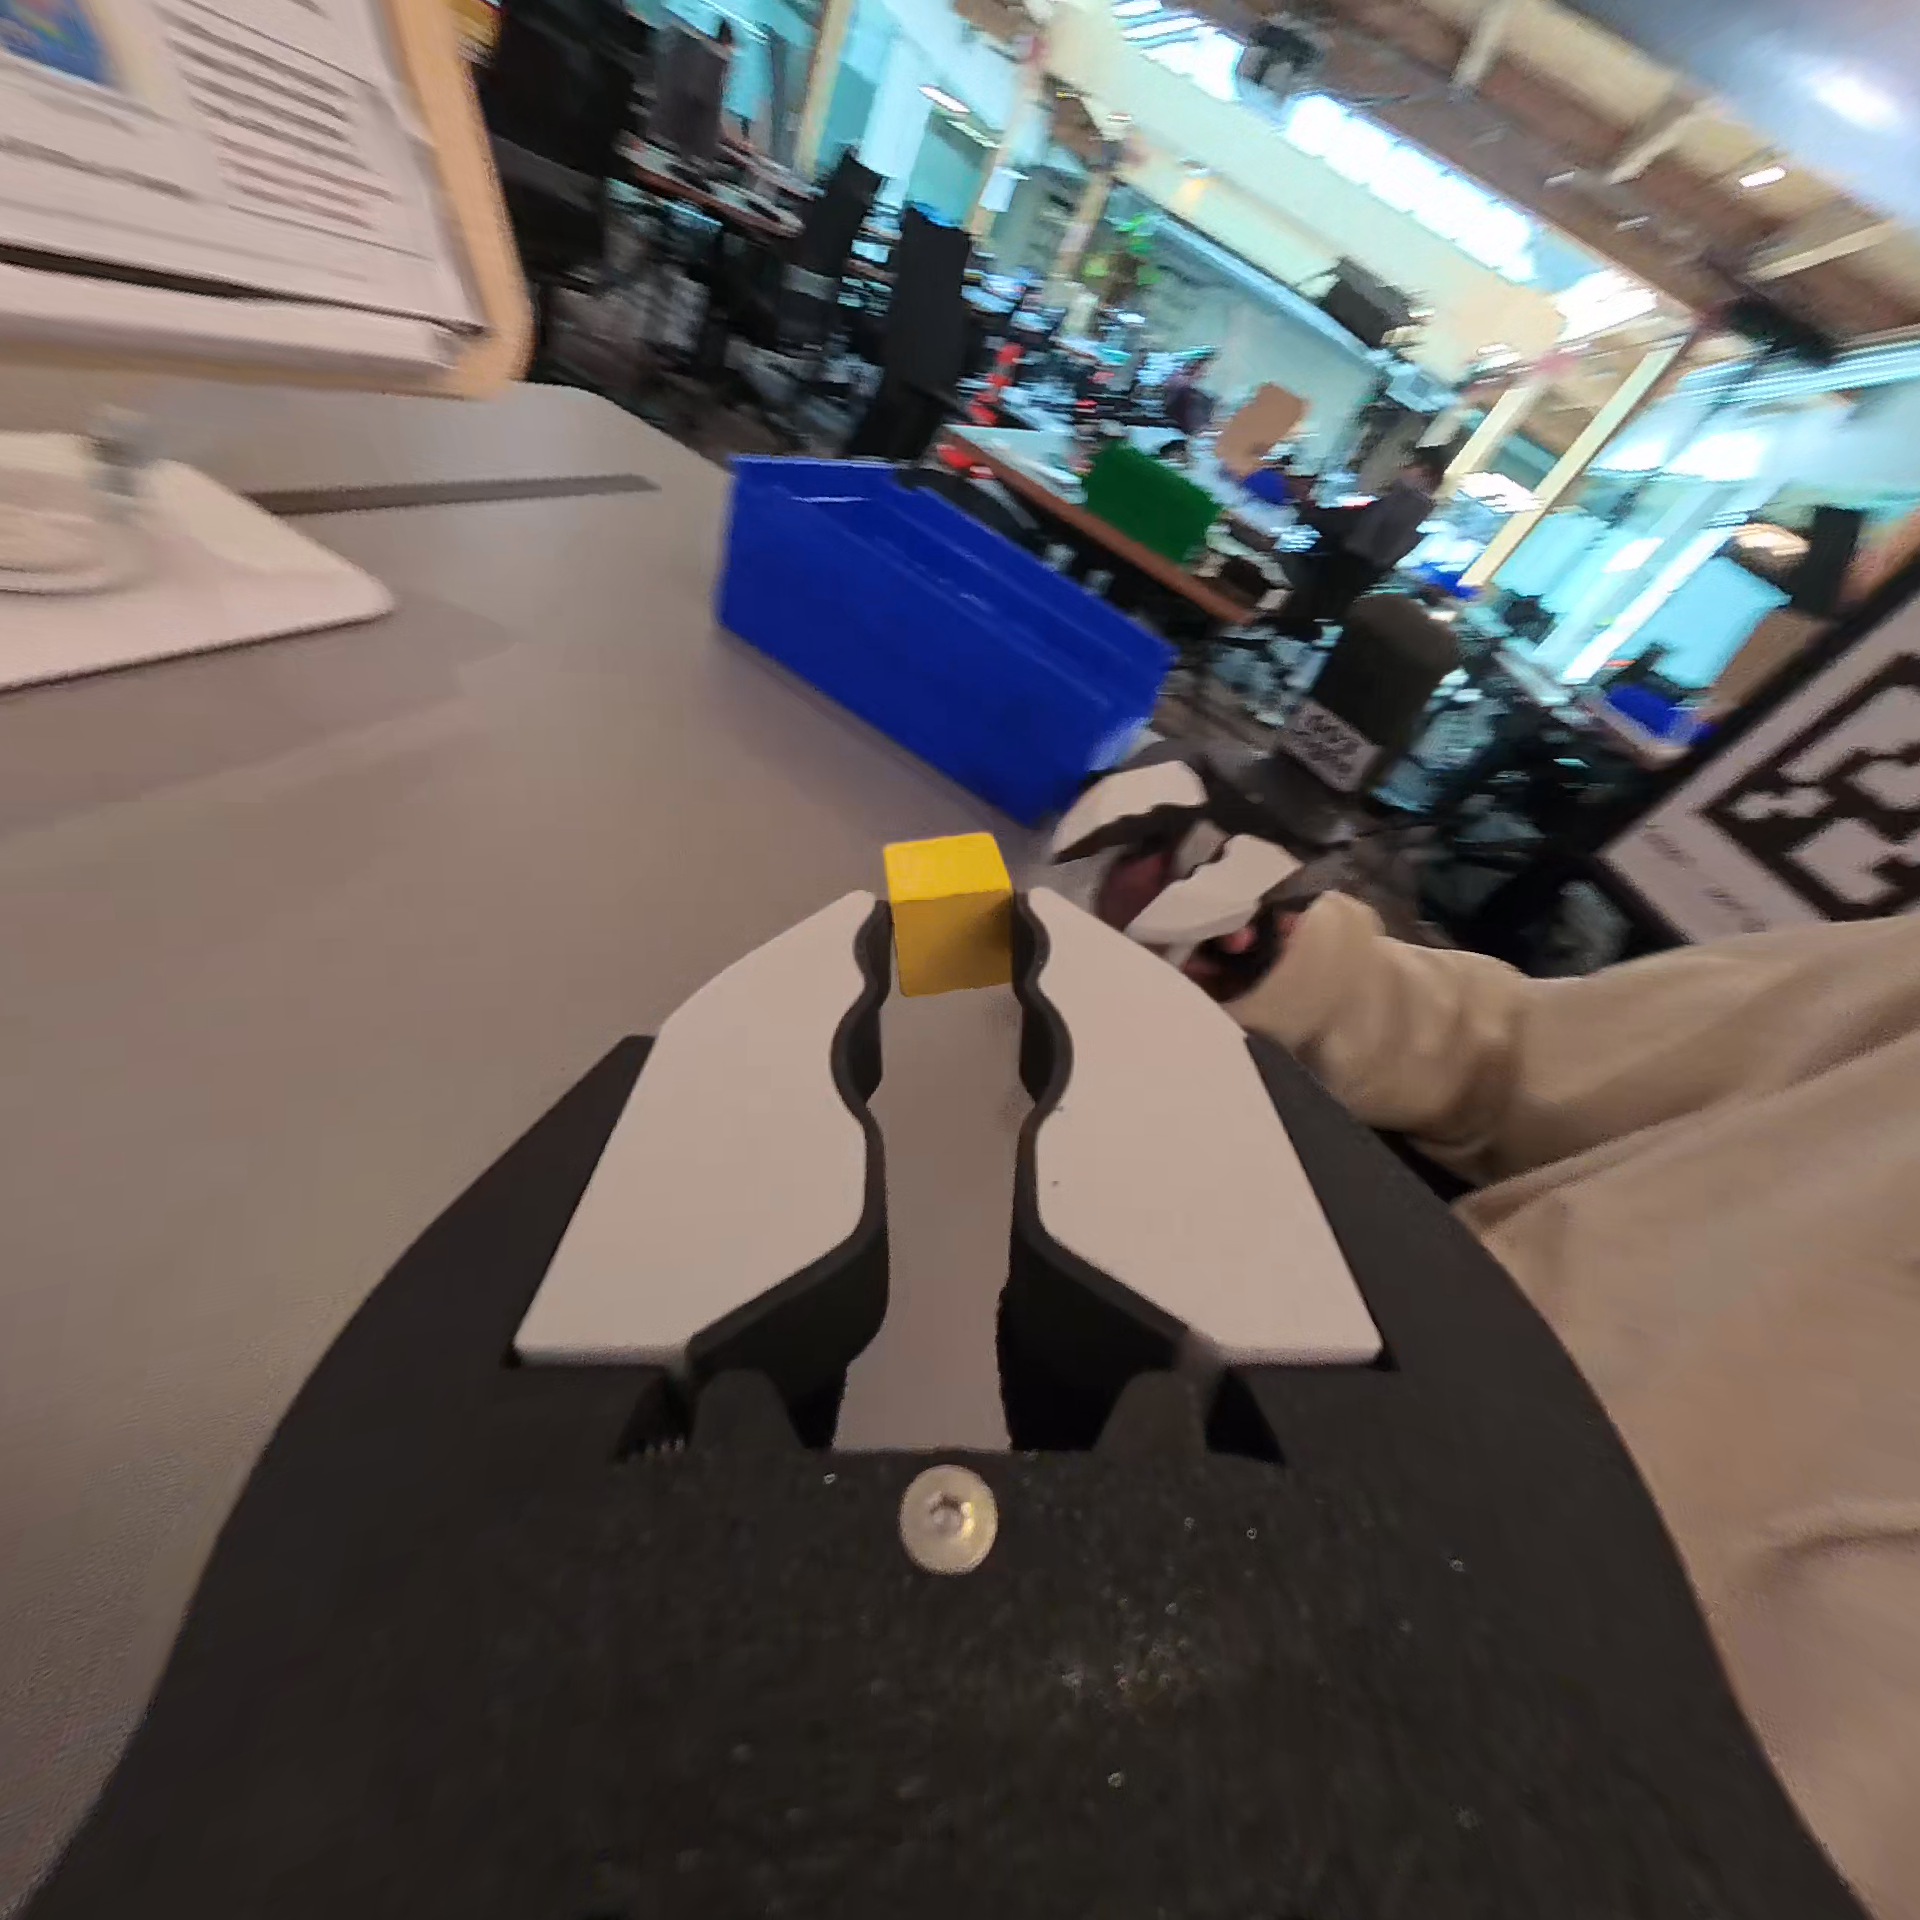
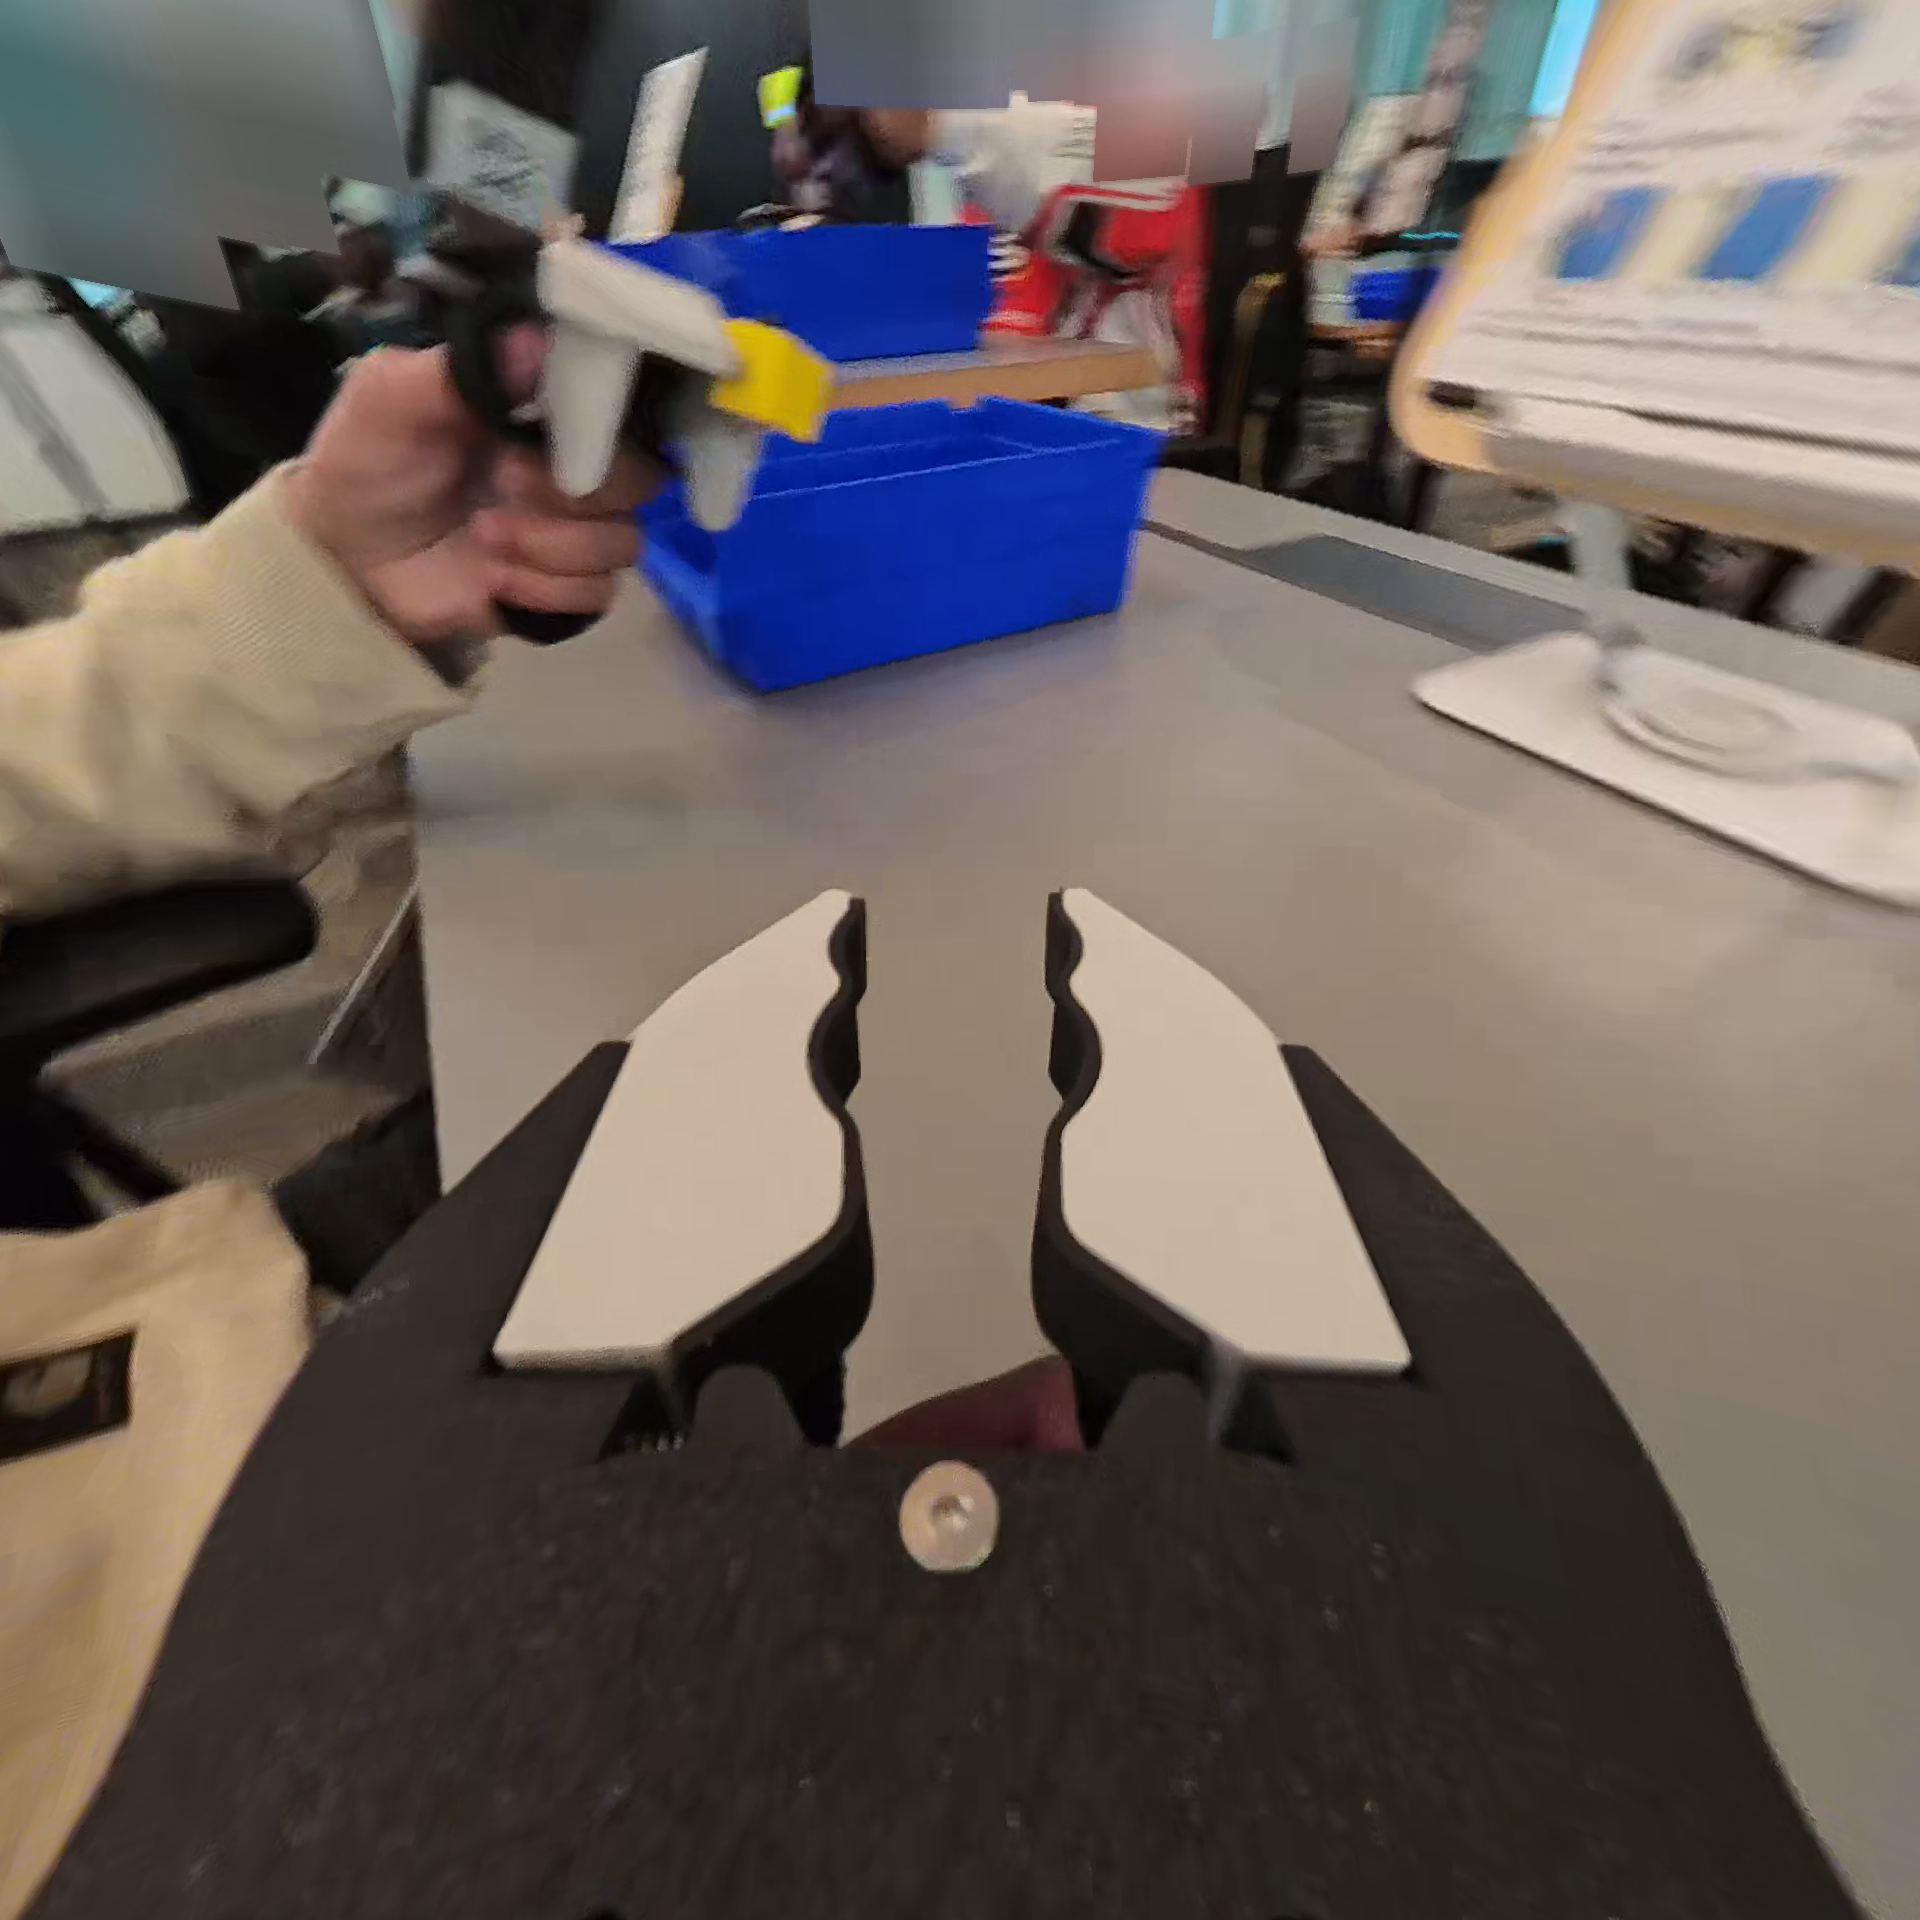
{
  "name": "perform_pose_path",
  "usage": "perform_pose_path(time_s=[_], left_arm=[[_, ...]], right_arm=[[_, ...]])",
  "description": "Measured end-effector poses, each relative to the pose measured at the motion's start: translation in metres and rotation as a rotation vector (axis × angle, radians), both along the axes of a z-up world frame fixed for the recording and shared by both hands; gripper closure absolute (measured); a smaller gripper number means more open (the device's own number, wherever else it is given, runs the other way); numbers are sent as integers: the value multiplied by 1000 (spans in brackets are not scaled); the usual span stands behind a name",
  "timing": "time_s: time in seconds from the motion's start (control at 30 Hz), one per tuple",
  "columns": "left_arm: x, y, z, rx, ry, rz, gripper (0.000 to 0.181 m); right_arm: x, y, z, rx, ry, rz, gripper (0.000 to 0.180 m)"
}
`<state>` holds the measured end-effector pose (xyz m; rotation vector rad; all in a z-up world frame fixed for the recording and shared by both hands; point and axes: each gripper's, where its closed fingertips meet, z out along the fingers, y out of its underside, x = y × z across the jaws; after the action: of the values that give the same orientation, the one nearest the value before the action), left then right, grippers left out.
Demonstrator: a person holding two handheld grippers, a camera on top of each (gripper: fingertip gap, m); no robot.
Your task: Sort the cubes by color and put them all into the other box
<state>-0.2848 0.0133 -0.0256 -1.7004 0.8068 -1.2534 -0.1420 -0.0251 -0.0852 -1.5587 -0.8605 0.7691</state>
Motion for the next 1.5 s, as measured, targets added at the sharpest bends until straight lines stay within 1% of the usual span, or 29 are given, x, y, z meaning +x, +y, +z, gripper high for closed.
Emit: perform_pose_path(time_s=[0.07,0.1,0.23,0.3,0.4,0.47,0.5,0.6,0.63,0.67,0.7,0.73,0.8,0.9,0.93,0.97,1.0,1.07,1.17,1.27,1.33,1.37,1.4,1.47,1.5], left_arm=[[27,-13,-1,-76,-53,-128,159],[39,-20,-3,-121,-68,-195,159],[73,-44,-12,-274,-121,-391,159],[80,-52,-11,-362,-173,-464,159],[84,-54,-17,-445,-211,-510,159],[87,-55,-22,-482,-223,-533,159],[88,-56,-23,-503,-236,-544,159],[90,-57,-28,-551,-247,-568,159],[90,-59,-30,-553,-240,-570,156],[90,-61,-31,-539,-222,-562,146],[88,-62,-34,-506,-194,-528,132],[85,-61,-38,-449,-153,-468,128],[72,-50,-53,-283,-22,-255,124],[29,-21,-87,-50,245,167,121],[15,-20,-95,-12,294,255,122],[7,-23,-100,2,309,302,123],[2,-28,-104,-9,306,323,124],[0,-41,-109,-47,273,313,125],[-5,-46,-106,-29,273,303,127],[-10,-45,-101,44,304,327,127],[-9,-48,-101,67,322,318,127],[-7,-50,-101,73,333,312,127],[-5,-50,-102,78,341,309,127],[-1,-52,-101,84,343,297,128],[2,-54,-102,82,344,284,128]], right_arm=[[-23,-5,7,75,-40,99,141],[-32,-5,13,125,-56,126,140],[-55,1,39,327,-77,154,141],[-64,-6,40,381,-112,212,142],[-69,-8,40,489,-156,197,143],[-71,-10,39,526,-168,189,154],[-71,-10,38,549,-178,183,157],[-69,-11,32,532,-190,194,157],[-67,-10,32,523,-187,186,157],[-65,-9,30,513,-185,172,157],[-61,-9,29,495,-183,159,158],[-57,-8,27,467,-177,142,158],[-43,-7,22,413,-157,90,158],[-18,-2,14,341,-142,-16,158],[-11,-1,12,307,-122,-48,158],[-4,-1,9,271,-104,-69,158],[1,0,8,244,-97,-89,158],[12,1,9,229,-105,-142,158],[37,4,31,255,-131,-225,157],[105,25,73,301,-185,-421,158],[168,49,83,192,-248,-565,158],[200,62,77,106,-296,-618,158],[229,77,64,14,-358,-660,158],[280,107,23,-183,-502,-721,157],[296,118,-1,-302,-564,-711,157]])
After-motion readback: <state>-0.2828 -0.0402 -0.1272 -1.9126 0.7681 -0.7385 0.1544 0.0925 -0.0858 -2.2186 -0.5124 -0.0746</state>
